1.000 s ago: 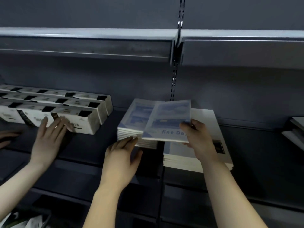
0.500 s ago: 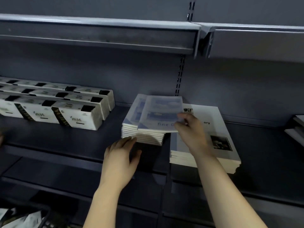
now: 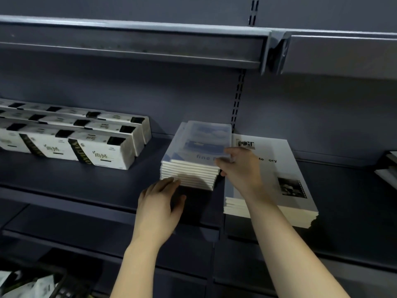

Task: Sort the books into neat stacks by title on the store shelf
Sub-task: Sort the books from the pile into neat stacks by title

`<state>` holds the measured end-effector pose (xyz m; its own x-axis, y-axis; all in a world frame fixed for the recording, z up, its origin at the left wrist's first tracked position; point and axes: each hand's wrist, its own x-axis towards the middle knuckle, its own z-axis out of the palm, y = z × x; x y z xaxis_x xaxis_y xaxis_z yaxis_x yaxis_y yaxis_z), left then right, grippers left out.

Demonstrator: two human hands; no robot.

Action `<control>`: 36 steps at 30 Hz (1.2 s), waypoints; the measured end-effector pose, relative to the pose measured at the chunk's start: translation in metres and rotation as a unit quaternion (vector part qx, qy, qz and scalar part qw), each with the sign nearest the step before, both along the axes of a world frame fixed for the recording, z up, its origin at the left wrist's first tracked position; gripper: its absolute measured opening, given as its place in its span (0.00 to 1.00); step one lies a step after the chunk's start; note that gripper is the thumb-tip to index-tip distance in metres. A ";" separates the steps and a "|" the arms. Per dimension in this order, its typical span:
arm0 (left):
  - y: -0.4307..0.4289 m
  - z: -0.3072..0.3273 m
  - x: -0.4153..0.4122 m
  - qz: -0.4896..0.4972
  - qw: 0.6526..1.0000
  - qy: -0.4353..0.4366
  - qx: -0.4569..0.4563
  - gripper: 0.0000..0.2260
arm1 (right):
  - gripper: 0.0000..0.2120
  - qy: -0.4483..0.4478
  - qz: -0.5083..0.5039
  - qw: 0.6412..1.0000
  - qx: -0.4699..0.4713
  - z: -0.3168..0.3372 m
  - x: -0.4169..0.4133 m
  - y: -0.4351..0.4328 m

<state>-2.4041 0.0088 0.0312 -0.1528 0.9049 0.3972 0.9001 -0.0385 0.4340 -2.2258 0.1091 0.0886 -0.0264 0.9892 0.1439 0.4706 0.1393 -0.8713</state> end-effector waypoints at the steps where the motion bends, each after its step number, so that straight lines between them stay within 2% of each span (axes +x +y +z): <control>1: 0.000 0.000 0.001 0.000 1.000 -0.002 -0.001 0.20 | 0.20 0.003 0.002 1.000 -0.004 0.000 0.001 0.000; 7: 0.004 -0.001 0.003 -0.004 1.000 0.000 -0.009 0.20 | 0.22 0.030 0.005 1.000 -0.007 -0.006 0.003 0.001; 15: 0.007 -0.001 0.002 -0.007 1.000 0.012 -0.010 0.23 | 0.22 -0.022 0.004 0.999 0.028 -0.008 -0.007 0.005; 26: 0.012 -0.001 -0.001 0.000 1.000 0.016 -0.015 0.18 | 0.24 -0.022 0.014 0.999 0.026 -0.011 -0.007 0.008; 31: 0.014 0.003 0.005 -0.011 1.000 0.021 -0.019 0.19 | 0.23 -0.034 0.016 0.999 0.028 -0.015 -0.006 0.010; 36: 0.014 0.009 0.012 -0.030 0.999 0.032 -0.023 0.22 | 0.17 -0.075 0.024 0.995 0.060 -0.016 0.000 0.008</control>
<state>-2.3919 0.0230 0.0400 -0.0726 0.9294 0.3619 0.9226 -0.0753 0.3784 -2.2255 0.1172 0.0727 -0.1037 0.9622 0.2519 0.5841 0.2639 -0.7676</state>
